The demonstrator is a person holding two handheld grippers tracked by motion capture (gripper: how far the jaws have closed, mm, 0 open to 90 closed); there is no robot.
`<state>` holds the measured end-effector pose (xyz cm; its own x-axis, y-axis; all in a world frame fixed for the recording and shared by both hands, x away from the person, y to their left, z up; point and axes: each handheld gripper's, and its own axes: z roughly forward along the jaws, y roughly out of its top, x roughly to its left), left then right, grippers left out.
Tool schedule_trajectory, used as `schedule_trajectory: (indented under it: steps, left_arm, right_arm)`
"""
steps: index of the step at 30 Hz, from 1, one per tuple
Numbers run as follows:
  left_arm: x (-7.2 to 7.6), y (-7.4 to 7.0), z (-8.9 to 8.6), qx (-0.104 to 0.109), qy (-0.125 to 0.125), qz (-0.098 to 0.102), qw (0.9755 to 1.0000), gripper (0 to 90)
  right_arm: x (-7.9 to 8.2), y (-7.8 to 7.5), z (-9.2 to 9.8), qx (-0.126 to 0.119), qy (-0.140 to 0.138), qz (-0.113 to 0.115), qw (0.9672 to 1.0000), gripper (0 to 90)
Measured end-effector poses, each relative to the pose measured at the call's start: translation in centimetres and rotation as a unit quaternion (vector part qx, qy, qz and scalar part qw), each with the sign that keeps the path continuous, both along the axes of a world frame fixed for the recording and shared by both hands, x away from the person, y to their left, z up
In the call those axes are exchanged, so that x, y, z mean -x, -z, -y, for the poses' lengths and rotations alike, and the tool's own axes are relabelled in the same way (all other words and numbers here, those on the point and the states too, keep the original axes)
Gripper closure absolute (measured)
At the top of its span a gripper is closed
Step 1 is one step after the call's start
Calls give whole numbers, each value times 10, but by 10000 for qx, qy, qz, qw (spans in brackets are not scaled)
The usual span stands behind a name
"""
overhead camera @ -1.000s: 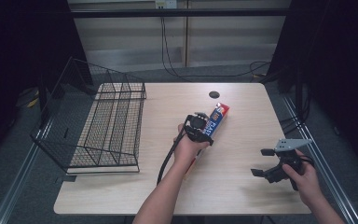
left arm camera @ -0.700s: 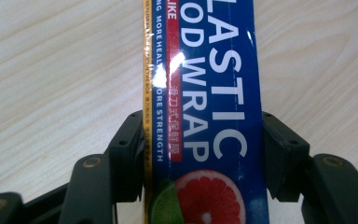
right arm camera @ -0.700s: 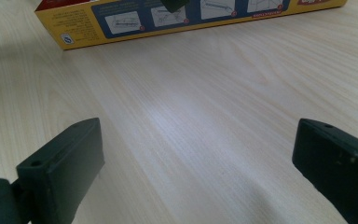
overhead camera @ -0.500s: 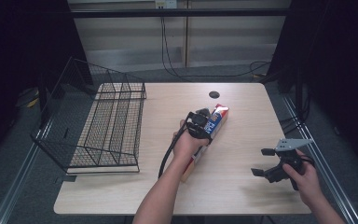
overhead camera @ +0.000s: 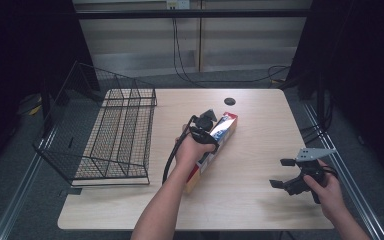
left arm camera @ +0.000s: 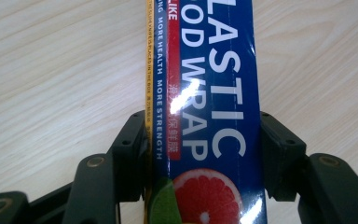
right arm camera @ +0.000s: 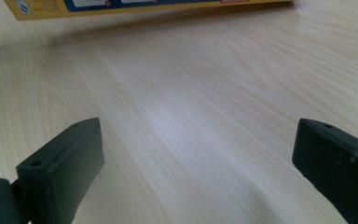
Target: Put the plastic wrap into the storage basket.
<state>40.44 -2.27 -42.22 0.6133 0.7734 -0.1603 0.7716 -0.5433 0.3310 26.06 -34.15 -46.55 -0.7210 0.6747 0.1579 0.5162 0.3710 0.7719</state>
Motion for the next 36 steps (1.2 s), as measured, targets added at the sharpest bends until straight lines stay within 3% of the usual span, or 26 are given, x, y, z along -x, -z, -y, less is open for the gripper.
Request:
schedule_trajectory:
  steps: [23,28,36]
  left_arm:
    - [-2,-50,-36,-78,-162,-28,9998,437]
    - [-3,-61,-45,9,-310,-12,9995,438]
    - [-7,-77,-55,-94,-331,-51,9994,437]
  right_arm:
    - [0,-1,-1,-8,-9,36,10000,20]
    - [0,0,-2,-7,-15,28,10000,20]
    - [-1,0,-3,-3,-13,55,10000,20]
